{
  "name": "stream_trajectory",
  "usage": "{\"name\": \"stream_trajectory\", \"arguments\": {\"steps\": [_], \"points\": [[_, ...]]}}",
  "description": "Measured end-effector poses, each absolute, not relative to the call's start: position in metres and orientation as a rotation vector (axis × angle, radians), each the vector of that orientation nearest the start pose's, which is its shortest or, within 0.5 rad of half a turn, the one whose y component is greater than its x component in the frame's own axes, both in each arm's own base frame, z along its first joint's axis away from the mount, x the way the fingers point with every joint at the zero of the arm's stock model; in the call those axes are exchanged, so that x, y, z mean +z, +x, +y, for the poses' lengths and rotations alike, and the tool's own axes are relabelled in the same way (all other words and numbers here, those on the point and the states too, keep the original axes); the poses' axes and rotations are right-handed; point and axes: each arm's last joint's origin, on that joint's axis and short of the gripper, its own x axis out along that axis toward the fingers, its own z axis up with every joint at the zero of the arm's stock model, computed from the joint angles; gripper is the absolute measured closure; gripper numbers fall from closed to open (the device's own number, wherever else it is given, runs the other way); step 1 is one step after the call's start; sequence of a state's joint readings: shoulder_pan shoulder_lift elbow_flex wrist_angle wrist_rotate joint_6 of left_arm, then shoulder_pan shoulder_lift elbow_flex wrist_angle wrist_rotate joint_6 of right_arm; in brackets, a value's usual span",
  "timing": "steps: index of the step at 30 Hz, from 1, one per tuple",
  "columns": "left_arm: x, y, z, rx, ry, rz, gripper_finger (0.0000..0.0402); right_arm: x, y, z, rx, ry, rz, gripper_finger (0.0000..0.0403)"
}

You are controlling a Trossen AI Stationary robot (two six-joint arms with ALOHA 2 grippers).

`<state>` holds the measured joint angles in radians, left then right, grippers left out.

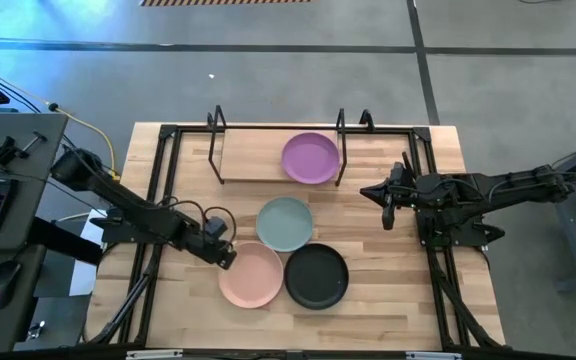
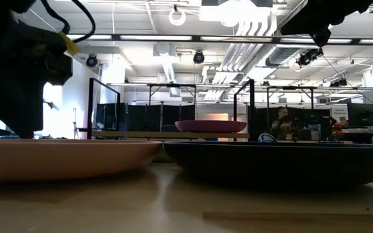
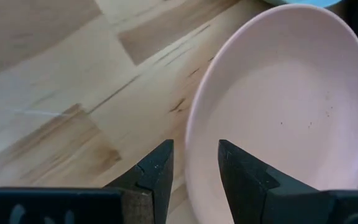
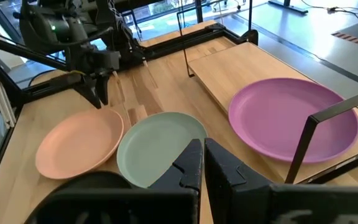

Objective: Place and stack plates onto a shelf
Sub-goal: Put the light orange plate on the shelf

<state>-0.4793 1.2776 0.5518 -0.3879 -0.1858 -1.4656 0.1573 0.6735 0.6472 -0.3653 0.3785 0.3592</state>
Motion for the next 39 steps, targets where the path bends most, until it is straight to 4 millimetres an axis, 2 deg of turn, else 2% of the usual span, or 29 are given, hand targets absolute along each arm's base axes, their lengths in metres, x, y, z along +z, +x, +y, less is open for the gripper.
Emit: {"name": "stream_trajectory", "arguments": {"steps": [10,13,16,21,27,31,35,39], "points": [[0.135,0.197,-0.096,0.555,-0.930,1.022,0.0287,0.285,0.147,0.013,-0.283,0.251,0.338,0.0403],[0.131,0.197,-0.097,0.546,-0.923,1.057,0.0318,0.285,0.147,0.013,-0.283,0.251,0.338,0.0403],[0.133,0.198,-0.099,0.509,-0.929,1.063,0.0379,0.285,0.147,0.013,-0.283,0.251,0.339,0.0403],[0.146,0.195,-0.097,0.459,-0.954,1.041,0.0396,0.285,0.147,0.013,-0.284,0.251,0.338,0.0403],[0.174,0.183,-0.092,0.324,-1.004,1.017,0.0398,0.285,0.147,0.013,-0.284,0.251,0.339,0.0403],[0.200,0.178,-0.075,0.314,-0.998,1.020,0.0399,0.285,0.147,0.013,-0.284,0.251,0.339,0.0403],[0.237,0.192,-0.044,0.347,-0.930,0.937,0.0400,0.285,0.147,0.012,-0.288,0.250,0.339,0.0403],[0.277,0.217,-0.010,0.355,-0.802,0.793,0.0400,0.285,0.147,0.012,-0.288,0.254,0.339,0.0403]]}}
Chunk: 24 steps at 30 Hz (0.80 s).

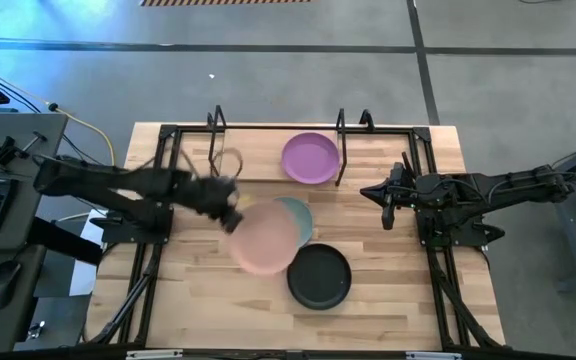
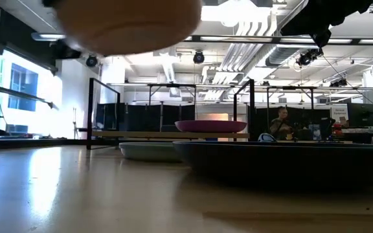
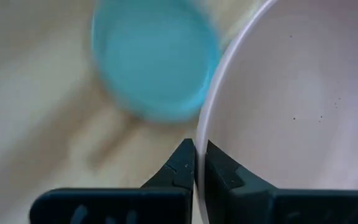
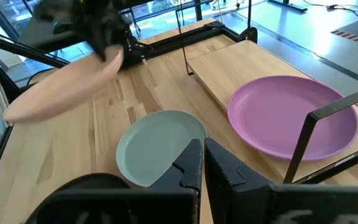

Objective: Place and stack plates onto a shelf
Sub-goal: Put the light orange plate on the shelf

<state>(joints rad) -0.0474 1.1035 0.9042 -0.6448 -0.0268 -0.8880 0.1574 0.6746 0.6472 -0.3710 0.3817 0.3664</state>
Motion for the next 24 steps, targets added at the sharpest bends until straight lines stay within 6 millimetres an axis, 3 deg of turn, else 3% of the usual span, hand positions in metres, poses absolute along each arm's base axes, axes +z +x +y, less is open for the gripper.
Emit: {"name": "stream_trajectory", "arguments": {"steps": [5,11,17,24], "points": [[0.312,0.246,0.038,0.439,-0.567,0.745,0.0401,0.285,0.147,0.012,-0.289,0.253,0.342,0.0403],[0.324,0.260,0.107,0.581,-0.422,0.830,0.0401,0.284,0.147,0.012,-0.289,0.256,0.343,0.0403],[0.307,0.255,0.174,0.698,-0.388,0.917,0.0401,0.284,0.147,0.012,-0.312,0.312,0.333,0.0403],[0.275,0.244,0.212,0.729,-0.397,1.087,0.0401,0.284,0.147,0.012,-0.320,0.339,0.328,0.0403]]}}
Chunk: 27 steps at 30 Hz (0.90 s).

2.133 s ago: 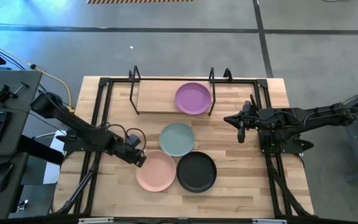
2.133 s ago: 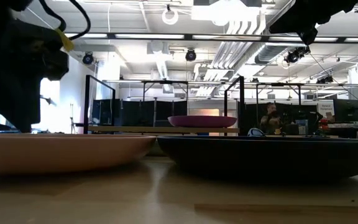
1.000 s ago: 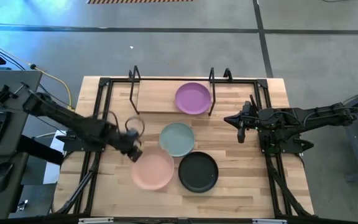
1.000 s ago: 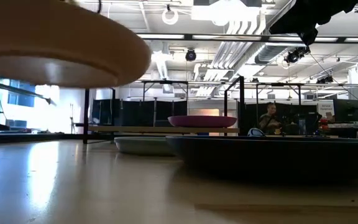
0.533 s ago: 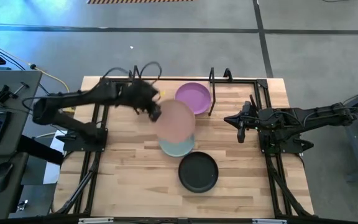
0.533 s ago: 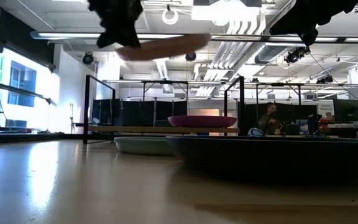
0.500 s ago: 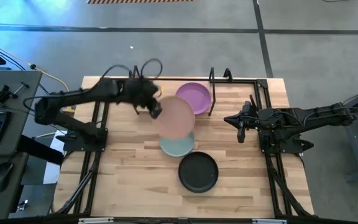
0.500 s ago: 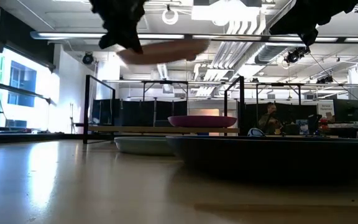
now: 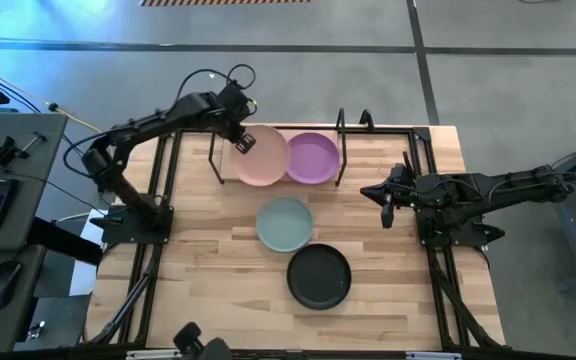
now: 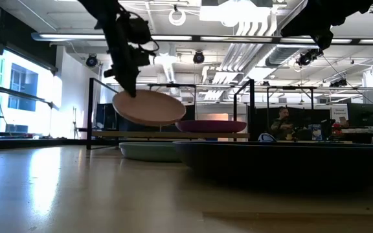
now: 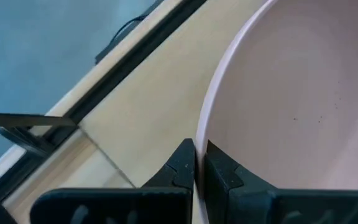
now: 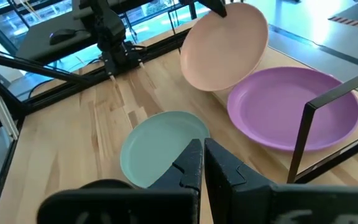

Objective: Place and stack plates onto a shelf
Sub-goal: Put the light orange plate on the shelf

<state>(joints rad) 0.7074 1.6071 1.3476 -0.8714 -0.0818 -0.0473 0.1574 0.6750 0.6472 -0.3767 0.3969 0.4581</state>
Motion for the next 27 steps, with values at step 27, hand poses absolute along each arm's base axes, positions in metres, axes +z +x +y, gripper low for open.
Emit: {"name": "stream_trajectory", "arguments": {"steps": [27], "points": [[0.260,0.237,0.232,0.787,-0.313,1.182,0.0328,0.285,0.147,0.011,-0.349,0.373,0.315,0.0403]]}}
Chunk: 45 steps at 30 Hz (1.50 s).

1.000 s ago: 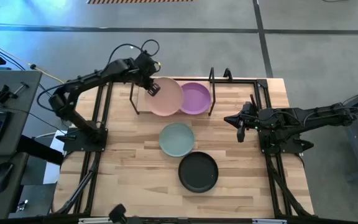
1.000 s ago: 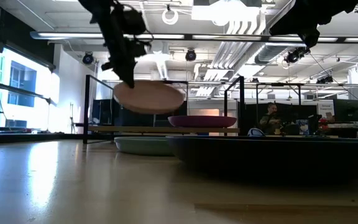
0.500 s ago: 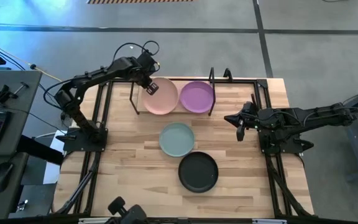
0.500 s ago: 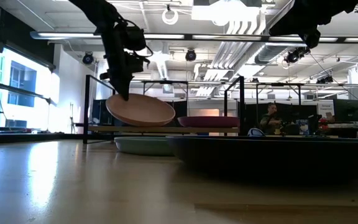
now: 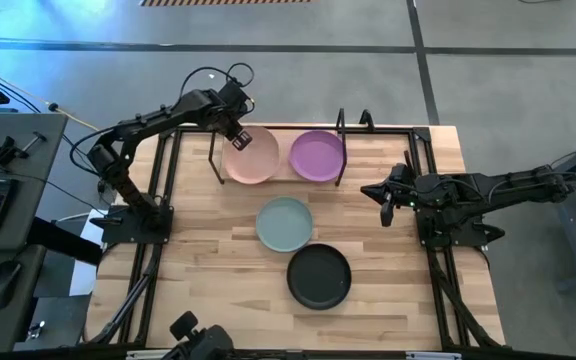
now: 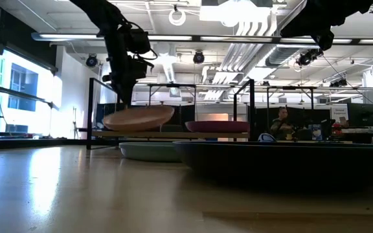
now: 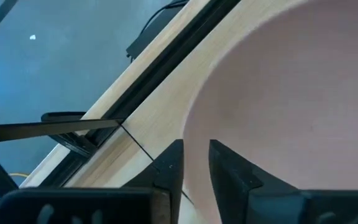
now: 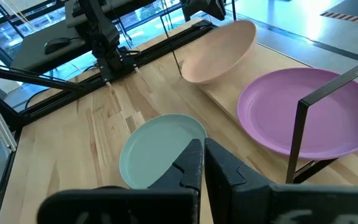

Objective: Place and stack plates onto a shelf
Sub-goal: Put the light orange plate on the shelf, then adjust the purple plate

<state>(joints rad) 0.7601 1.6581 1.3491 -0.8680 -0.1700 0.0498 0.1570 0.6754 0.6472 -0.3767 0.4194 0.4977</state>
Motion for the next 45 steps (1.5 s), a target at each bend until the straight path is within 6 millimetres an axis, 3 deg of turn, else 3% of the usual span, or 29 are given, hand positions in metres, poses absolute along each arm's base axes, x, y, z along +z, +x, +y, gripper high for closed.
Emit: {"name": "stream_trajectory", "arguments": {"steps": [7,14,18,22,25,29,33,38,45], "points": [[0.269,0.238,0.230,0.756,-0.330,1.104,0.0287,0.284,0.147,0.011,-0.355,0.371,0.314,0.0403],[0.321,0.229,0.215,0.764,-0.317,0.790,0.0276,0.288,0.149,0.009,-0.445,0.364,0.243,0.0403],[0.357,0.213,0.193,0.699,-0.306,0.623,0.0291,0.294,0.153,0.008,-0.483,0.373,0.167,0.0403],[0.378,0.193,0.161,0.639,-0.254,0.436,0.0346,0.294,0.157,0.007,-0.563,0.349,0.138,0.0403],[0.370,0.177,0.135,0.583,-0.264,0.288,0.0392,0.293,0.158,0.001,-0.680,0.421,0.090,0.0403],[0.350,0.162,0.101,0.463,-0.332,0.046,0.0396,0.297,0.157,-0.017,-0.752,0.536,0.047,0.0403],[0.337,0.156,0.076,0.322,-0.324,-0.117,0.0400,0.305,0.152,-0.044,-0.801,0.543,0.091,0.0403],[0.326,0.151,0.055,0.253,-0.318,-0.150,0.0401,0.309,0.151,-0.063,-0.628,0.426,0.169,0.0403],[0.327,0.143,0.043,0.261,-0.308,-0.170,0.0401,0.309,0.146,-0.070,-0.626,0.410,0.184,0.0403]]}}
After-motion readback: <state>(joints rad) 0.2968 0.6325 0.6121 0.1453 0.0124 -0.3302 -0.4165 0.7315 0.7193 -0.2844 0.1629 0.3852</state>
